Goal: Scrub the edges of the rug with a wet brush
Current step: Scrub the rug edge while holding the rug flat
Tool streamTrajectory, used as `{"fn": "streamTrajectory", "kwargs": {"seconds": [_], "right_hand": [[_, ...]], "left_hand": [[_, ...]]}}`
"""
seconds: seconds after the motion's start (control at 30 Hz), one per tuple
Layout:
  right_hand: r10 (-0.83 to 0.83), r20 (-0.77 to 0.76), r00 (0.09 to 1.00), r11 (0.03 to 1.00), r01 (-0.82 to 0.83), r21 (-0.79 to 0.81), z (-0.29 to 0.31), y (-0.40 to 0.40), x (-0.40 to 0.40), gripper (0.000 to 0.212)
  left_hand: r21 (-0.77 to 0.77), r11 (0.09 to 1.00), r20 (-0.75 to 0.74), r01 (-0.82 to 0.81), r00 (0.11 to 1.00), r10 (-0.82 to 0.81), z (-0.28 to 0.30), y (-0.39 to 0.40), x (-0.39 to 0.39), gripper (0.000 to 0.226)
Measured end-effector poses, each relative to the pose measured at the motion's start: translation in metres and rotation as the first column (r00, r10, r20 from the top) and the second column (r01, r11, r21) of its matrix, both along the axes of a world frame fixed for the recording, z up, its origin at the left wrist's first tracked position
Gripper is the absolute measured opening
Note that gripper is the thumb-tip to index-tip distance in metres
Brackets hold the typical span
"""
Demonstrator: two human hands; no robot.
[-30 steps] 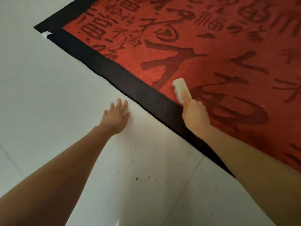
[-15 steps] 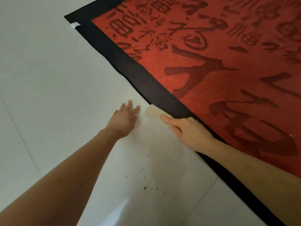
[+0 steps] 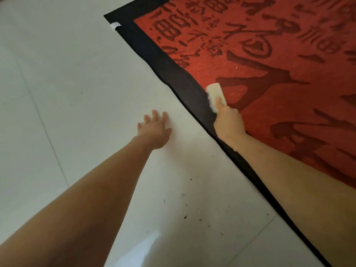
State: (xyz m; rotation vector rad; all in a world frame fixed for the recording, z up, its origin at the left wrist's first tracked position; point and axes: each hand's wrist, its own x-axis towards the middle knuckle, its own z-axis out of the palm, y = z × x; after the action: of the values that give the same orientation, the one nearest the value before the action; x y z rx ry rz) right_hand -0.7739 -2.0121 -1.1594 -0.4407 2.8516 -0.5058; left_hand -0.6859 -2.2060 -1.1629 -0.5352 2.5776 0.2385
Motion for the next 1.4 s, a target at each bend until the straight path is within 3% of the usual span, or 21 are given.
{"fn": "streamTrajectory", "kwargs": {"seconds": [0.07,0.13,0.2,0.27,0.3,0.33,0.4,0.47,0.5,0.57,0.6,0.63,0.7,0.77,0.87,0.97,1.03,1.1,1.2,1.4], "right_hand": [[0.326,0.105,0.939,0.945,-0.322,-0.056,0.004,-0.017,0.018,0.057],[0.448,0.072,0.891,0.891,-0.440,-0.109,0.015,-0.028,0.012,0.053],[0.236,-0.070,0.969,0.965,-0.242,-0.097,0.020,-0.036,-0.025,0.055],[-0.031,-0.091,0.995,0.999,0.030,-0.013,0.017,-0.040,-0.055,0.057],[-0.037,-0.050,0.998,0.998,0.039,0.057,0.013,-0.046,-0.059,0.056],[0.044,0.013,0.999,0.995,-0.045,0.089,0.012,-0.055,-0.058,0.055],[0.308,0.130,0.942,0.951,-0.304,-0.050,0.009,-0.082,-0.051,0.052],[0.445,0.114,0.888,0.891,-0.426,-0.157,0.013,-0.101,-0.050,0.049],[0.376,0.032,0.926,0.916,-0.366,-0.161,0.012,-0.114,-0.057,0.050],[0.086,-0.097,0.992,0.995,-0.091,-0.047,0.010,-0.127,-0.072,0.050],[0.034,-0.071,0.997,0.999,-0.033,0.011,0.010,-0.131,-0.074,0.048],[0.100,0.023,0.995,0.995,-0.100,0.011,0.010,-0.133,-0.072,0.046],[0.328,0.235,0.915,0.937,-0.284,-0.201,0.015,-0.129,-0.061,0.043],[0.460,0.264,0.848,0.845,-0.327,-0.423,0.026,-0.110,-0.039,0.043],[0.327,0.180,0.928,0.818,-0.183,-0.545,0.035,-0.041,-0.009,0.043],[0.215,0.224,0.951,0.902,-0.106,-0.418,0.033,0.050,0.013,0.047],[0.139,0.206,0.969,0.949,-0.070,-0.308,0.033,0.102,0.025,0.051],[0.017,0.196,0.980,0.953,0.044,-0.300,0.038,0.161,0.043,0.043],[-0.146,0.251,0.957,0.909,0.230,-0.349,0.050,0.238,0.076,0.021],[-0.538,0.337,0.773,0.702,0.632,-0.328,0.118,0.367,0.169,0.021]], "left_hand": [[0.004,1.000,0.020,-0.012,1.000,0.012,-0.002,0.000,0.000,0.061],[0.019,1.000,0.022,-0.020,1.000,0.020,-0.003,-0.003,0.001,0.060],[0.070,0.997,0.029,-0.022,0.999,0.020,-0.002,-0.005,0.001,0.058],[0.100,0.995,0.040,-0.006,0.999,0.002,-0.003,-0.009,-0.001,0.057],[0.113,0.994,0.049,0.000,0.999,-0.005,-0.003,-0.011,-0.002,0.058],[0.126,0.992,0.057,0.004,0.998,-0.011,-0.003,-0.012,-0.004,0.058],[0.145,0.989,0.063,0.010,0.998,-0.020,-0.001,-0.016,-0.004,0.059],[0.164,0.986,0.057,0.012,0.998,-0.021,0.001,-0.011,-0.005,0.060],[0.166,0.986,0.059,0.008,0.998,-0.019,0.001,-0.012,-0.003,0.060],[0.173,0.985,0.064,0.006,0.998,-0.018,0.000,-0.012,-0.001,0.061],[0.178,0.984,0.064,0.005,0.998,-0.016,-0.001,-0.013,0.000,0.061],[0.181,0.983,0.059,0.006,0.998,-0.017,-0.001,-0.014,0.000,0.061],[0.182,0.983,0.065,0.020,0.997,-0.033,0.001,-0.016,-0.002,0.061],[0.179,0.984,0.099,0.022,0.994,-0.040,0.002,-0.021,-0.002,0.062],[0.098,0.995,0.115,0.027,0.993,-0.038,0.009,-0.021,-0.008,0.058],[-0.010,0.993,0.014,0.115,0.993,-0.115,0.025,0.018,-0.020,0.039],[-0.008,0.972,-0.053,0.237,0.970,-0.237,0.037,0.066,-0.029,0.032],[0.028,0.923,-0.062,0.384,0.922,-0.382,0.045,0.130,-0.036,0.026],[0.095,0.824,-0.006,0.559,0.828,-0.561,0.051,0.208,-0.043,0.026],[0.230,0.570,0.119,0.789,0.559,-0.821,0.112,0.336,-0.019,0.032]]}}
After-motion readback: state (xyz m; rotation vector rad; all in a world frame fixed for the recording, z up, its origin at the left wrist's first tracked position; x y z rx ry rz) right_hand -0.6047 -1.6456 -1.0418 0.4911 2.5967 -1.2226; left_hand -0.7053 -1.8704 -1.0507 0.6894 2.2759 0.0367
